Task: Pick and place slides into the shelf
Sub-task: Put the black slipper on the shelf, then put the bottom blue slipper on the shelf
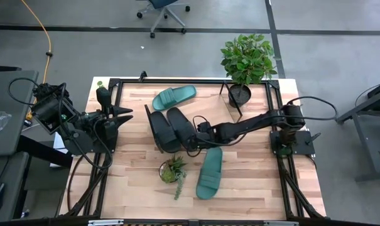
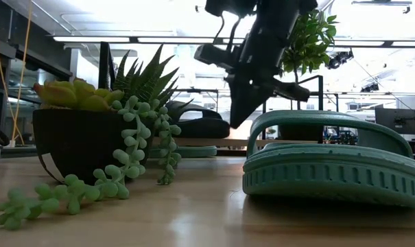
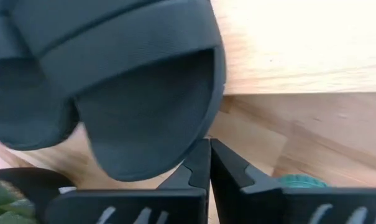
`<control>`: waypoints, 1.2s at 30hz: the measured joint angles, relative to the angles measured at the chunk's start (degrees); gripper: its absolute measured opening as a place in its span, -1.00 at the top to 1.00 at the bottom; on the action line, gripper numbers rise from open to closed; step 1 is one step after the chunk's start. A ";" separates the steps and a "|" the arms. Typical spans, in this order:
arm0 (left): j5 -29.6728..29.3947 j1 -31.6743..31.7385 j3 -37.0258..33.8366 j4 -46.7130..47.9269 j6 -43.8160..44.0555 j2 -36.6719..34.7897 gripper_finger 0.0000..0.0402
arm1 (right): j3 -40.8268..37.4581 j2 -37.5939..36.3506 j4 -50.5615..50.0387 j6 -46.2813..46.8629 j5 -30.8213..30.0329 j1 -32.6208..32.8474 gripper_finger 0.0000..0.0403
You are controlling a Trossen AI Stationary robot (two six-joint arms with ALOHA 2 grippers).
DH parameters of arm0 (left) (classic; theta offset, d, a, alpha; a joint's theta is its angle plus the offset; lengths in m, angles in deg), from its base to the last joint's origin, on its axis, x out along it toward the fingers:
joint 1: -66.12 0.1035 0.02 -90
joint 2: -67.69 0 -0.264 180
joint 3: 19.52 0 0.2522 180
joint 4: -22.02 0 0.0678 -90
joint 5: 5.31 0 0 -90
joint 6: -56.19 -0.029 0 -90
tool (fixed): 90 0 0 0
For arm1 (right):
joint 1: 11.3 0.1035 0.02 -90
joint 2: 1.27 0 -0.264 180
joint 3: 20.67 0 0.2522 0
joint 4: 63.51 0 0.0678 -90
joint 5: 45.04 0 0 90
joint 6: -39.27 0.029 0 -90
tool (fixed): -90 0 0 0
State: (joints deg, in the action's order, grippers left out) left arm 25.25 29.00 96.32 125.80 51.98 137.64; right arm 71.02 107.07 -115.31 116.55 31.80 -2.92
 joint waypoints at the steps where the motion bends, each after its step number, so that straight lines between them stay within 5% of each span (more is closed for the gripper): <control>1: 0.04 0.00 0.00 0.00 0.00 0.00 0.57 | 0.00 0.48 0.51 -0.16 0.10 0.00 1.00; 29: -0.18 0.00 0.00 0.00 -0.66 -0.02 0.57 | -0.04 1.33 5.71 -2.24 -2.30 -0.13 1.00; 36: -0.17 0.01 0.00 0.00 -0.66 -0.02 0.57 | -0.02 1.35 -2.42 1.11 -3.33 0.27 1.00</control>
State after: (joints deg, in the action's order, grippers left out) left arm 25.08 29.00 96.32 125.80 51.32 137.62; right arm 71.00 108.41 -117.73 117.66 28.47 -2.65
